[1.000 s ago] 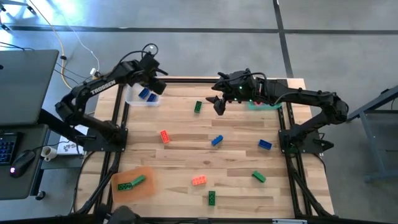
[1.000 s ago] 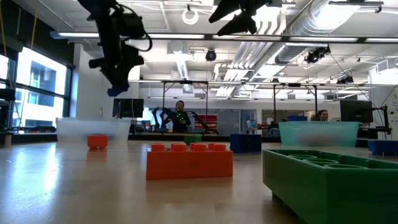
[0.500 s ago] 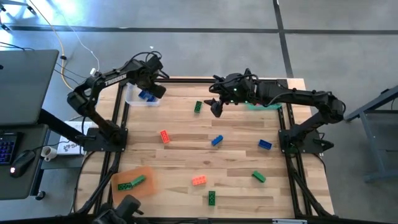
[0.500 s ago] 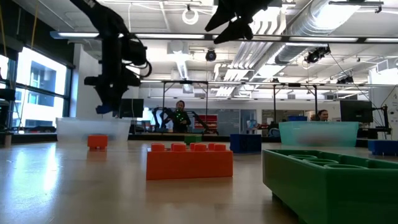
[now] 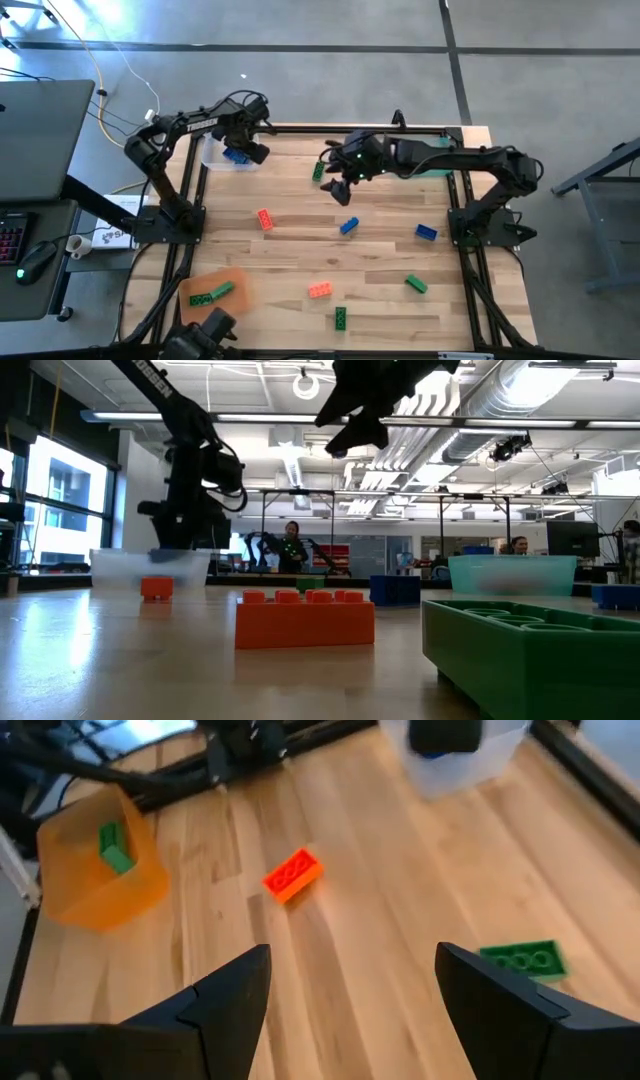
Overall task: Sort & place blocks by color
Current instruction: Put the blue game piece into the transparent bin, then put the orange game piece into the light blue bin
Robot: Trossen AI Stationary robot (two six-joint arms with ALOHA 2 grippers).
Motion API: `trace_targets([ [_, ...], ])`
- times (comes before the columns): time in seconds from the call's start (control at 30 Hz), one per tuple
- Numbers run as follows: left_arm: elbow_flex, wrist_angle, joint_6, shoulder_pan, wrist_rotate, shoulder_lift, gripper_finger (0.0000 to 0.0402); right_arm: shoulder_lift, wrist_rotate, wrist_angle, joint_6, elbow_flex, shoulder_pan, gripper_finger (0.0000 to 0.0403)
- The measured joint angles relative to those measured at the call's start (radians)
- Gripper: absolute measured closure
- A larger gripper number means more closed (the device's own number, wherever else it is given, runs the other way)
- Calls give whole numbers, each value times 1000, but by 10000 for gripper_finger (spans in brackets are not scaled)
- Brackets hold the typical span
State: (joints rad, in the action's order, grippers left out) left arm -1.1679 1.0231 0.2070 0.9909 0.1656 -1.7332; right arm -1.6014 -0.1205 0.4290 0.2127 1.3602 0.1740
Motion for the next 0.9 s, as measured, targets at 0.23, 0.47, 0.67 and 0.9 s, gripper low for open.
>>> trace_targets([
  [0.23,0,2,-25,0,2,-11,216,-43,-5,-19,20,0,-49,132],
  [0.47,0,61,-46,0,2,-11,171,-50,-4,-38,23,0,-66,132],
  [0.67,0,130,-76,-5,3,40,167,-50,-73,-33,17,0,-70,132],
  [0.9,0,138,-52,-60,-6,237,169,-50,-49,-24,-11,0,-131,132],
])
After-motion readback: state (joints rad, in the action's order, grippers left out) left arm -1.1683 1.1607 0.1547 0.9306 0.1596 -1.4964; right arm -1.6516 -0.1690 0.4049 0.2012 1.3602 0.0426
